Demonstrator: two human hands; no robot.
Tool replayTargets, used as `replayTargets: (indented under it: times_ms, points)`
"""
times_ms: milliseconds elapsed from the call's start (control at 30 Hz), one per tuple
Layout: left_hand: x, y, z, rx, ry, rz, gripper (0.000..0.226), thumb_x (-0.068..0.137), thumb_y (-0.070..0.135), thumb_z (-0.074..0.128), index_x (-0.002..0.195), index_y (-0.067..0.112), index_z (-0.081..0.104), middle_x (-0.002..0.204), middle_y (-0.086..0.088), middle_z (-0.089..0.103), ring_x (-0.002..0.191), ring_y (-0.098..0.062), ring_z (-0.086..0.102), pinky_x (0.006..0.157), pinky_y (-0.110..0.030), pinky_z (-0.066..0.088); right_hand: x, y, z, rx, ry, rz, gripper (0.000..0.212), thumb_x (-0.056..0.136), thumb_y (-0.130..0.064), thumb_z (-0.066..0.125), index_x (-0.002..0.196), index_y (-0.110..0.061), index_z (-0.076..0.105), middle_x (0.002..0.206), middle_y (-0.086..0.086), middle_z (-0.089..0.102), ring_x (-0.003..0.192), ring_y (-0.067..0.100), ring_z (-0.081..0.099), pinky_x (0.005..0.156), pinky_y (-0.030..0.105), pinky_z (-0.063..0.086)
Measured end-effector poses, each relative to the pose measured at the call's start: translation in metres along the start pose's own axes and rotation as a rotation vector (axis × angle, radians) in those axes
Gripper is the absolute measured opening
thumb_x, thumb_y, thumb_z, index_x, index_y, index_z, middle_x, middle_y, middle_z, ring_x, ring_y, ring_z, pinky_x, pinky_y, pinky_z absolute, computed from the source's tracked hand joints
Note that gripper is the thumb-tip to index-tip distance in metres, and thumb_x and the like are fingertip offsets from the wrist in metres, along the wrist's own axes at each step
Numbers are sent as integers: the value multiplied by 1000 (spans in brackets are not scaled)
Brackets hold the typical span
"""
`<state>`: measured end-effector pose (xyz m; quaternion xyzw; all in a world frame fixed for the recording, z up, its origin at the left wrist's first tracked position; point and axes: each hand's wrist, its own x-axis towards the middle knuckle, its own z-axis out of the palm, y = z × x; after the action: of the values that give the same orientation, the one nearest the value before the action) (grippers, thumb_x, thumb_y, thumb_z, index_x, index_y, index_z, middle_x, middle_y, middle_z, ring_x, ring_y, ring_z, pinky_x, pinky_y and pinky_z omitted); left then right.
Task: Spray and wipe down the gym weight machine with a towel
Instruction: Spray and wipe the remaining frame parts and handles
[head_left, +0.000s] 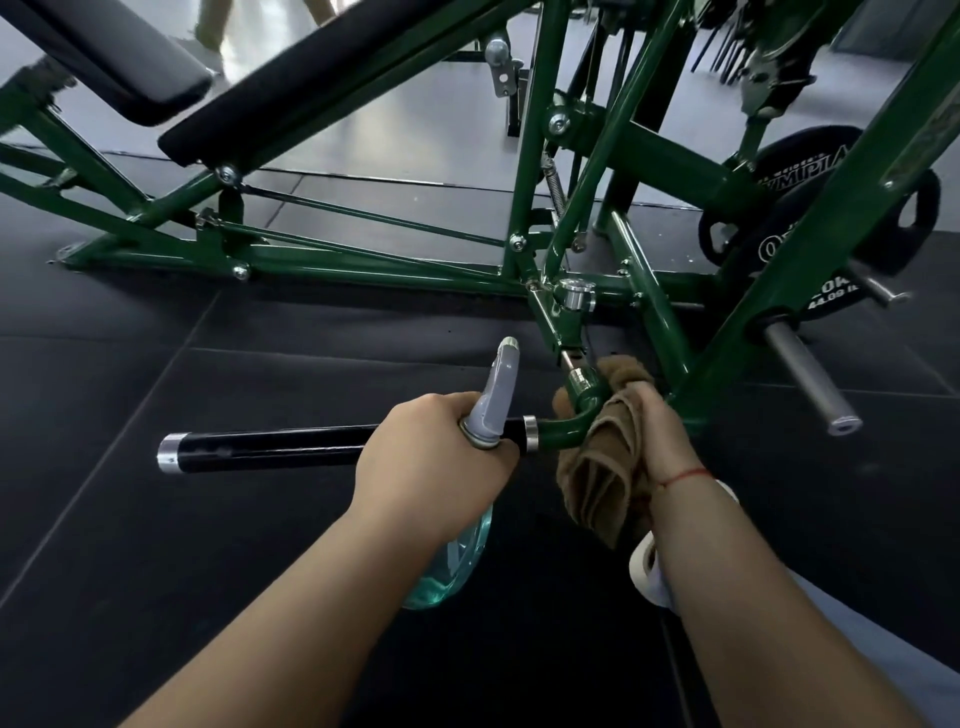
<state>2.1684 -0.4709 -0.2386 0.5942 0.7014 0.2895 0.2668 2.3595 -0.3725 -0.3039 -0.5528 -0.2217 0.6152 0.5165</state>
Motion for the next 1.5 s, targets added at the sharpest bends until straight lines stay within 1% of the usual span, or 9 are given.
replayTargets:
  times_ms: [100,233,433,600,833,1067,1233,1367,1500]
  points:
    - [1,5,4,-4,46,0,28,82,32,63,61,23,47,52,5,50,52,-16,42,50,-27,31,-9,-16,-8,-465,59,-248,6,98,-26,57,101,-25,62,108,12,68,92,22,66,83,35,52]
    - [1,12,4,0,53,-12,28,82,33,63,63,20,48,55,3,52,54,-16,46,50,-27,31,-11,-45,3,-954,-106,-504,30,86,-31,72,116,-29,67,114,5,67,104,22,65,93,37,53]
    - [3,7,1,-4,14,-54,21,80,35,62,63,37,51,51,17,53,50,-13,45,49,-26,31,37,-95,41,-1036,132,-793,39,95,-28,67,132,-20,61,123,7,64,115,27,60,103,44,50]
    - [4,7,-3,-25,-20,-64,25,80,36,63,66,52,51,53,21,53,51,-12,48,49,-25,32,76,-74,76,-1385,-35,-688,62,92,-41,67,149,-33,44,152,8,36,134,32,42,113,42,38]
    - [6,3,-3,-44,-22,-46,18,81,38,63,68,45,53,53,20,53,49,-12,45,49,-24,33,87,-78,85,-1610,92,-686,51,89,-45,64,137,-28,53,134,12,50,113,35,58,89,40,52]
    - [9,3,-1,-23,-14,-49,18,80,40,63,65,41,53,53,22,53,52,-12,46,49,-25,30,84,-63,51,-1092,-77,-695,74,82,-22,80,145,-16,42,133,3,49,113,14,51,95,24,41]
    - [9,4,0,-7,-11,-62,21,80,39,62,63,33,51,51,18,52,52,-13,44,50,-25,29,91,-65,18,-812,-107,-324,34,91,-18,66,124,-14,57,96,2,69,93,23,66,91,38,53]
    - [9,5,1,10,-7,-66,23,80,38,62,64,28,50,50,15,51,51,-13,44,50,-25,31,91,-69,-5,-652,-210,-65,16,101,-11,49,101,-17,64,63,-1,71,60,14,66,66,29,51]
    - [9,7,0,16,-35,-89,15,80,38,63,67,38,53,53,17,53,49,-12,44,48,-25,29,96,-76,-20,-791,-242,-52,25,93,6,50,102,-12,65,65,8,68,55,20,64,53,24,52]
